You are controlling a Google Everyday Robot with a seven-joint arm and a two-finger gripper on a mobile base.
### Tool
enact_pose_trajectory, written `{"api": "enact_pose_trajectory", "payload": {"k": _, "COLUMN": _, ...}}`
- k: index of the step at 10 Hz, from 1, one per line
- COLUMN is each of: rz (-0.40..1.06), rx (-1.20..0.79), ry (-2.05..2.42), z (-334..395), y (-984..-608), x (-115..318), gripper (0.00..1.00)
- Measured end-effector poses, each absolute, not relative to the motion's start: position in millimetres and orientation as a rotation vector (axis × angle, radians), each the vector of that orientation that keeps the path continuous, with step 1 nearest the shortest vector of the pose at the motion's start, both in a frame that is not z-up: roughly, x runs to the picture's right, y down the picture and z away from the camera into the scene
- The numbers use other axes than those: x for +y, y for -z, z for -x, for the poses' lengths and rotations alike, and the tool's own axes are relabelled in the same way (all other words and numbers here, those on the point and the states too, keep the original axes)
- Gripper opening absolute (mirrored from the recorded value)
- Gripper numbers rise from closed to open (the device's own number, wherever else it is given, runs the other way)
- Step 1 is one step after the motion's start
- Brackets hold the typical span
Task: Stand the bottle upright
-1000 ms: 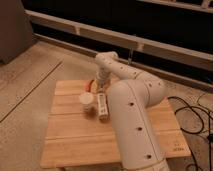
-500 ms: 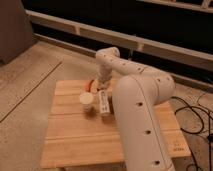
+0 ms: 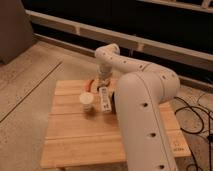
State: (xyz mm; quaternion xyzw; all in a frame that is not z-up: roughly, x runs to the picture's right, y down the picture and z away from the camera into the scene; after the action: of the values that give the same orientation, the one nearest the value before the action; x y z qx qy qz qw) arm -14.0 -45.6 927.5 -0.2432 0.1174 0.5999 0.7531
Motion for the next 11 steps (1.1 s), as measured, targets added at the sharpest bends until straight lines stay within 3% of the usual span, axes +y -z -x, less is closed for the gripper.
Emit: {"api": "enact_pose_trajectory", "payload": {"k": 11, "rz": 0.432, "rx": 0.096, "ry": -1.150, "z": 39.3, "y": -894.8, "x": -94.8, "gripper": 0.00}}
